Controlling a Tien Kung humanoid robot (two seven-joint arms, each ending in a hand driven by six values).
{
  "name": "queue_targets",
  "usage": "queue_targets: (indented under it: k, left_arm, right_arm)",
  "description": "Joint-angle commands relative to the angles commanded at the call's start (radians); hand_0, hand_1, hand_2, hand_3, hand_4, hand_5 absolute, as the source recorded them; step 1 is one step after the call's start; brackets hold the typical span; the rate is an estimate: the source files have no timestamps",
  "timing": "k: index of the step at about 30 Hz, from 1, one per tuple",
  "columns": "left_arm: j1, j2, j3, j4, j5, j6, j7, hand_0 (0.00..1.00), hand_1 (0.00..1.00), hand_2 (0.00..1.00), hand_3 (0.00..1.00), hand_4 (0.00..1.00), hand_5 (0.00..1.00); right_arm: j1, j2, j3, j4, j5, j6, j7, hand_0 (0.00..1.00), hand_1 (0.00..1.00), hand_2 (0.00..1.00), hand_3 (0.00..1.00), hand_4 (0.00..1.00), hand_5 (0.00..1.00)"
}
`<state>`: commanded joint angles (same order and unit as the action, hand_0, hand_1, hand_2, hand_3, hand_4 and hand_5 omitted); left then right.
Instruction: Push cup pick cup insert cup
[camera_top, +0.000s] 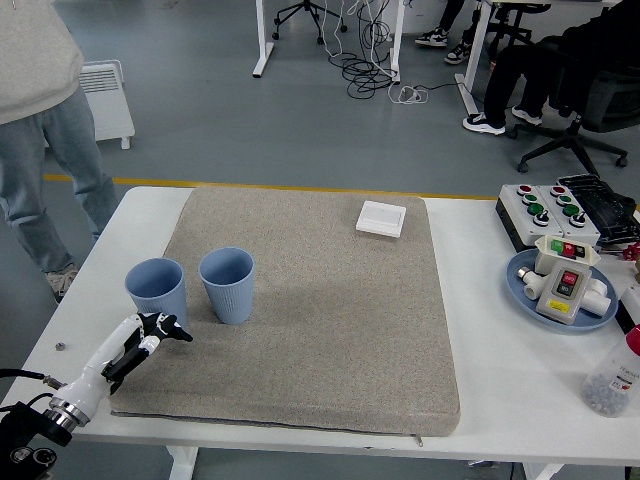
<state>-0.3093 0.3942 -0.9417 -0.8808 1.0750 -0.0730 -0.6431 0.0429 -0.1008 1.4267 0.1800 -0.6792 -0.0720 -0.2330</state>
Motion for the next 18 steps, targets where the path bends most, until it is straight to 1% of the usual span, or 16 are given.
queue_targets:
  k: [11,18]
  left_arm:
    - [-0.044,0.006,0.049,0.051,-0.002,-0.004,-0.002,0.624,0.574,0.511,0.447,0.643,0.904]
    - [-0.062,0.013,0.066,0.069,-0.003,-0.005,-0.002,0.624,0.573,0.511,0.448,0.643,0.903]
  right_arm:
    - [-0.006,0.002,-0.001,0.0,-0.005,-0.001,-0.002,0.764,0.659,0.701,0.623,0.189,0.629]
    - [-0.009,0.004,-0.004,0.0,-0.004,-0.003,-0.004,0.764,0.659,0.701,0.623,0.189,0.629]
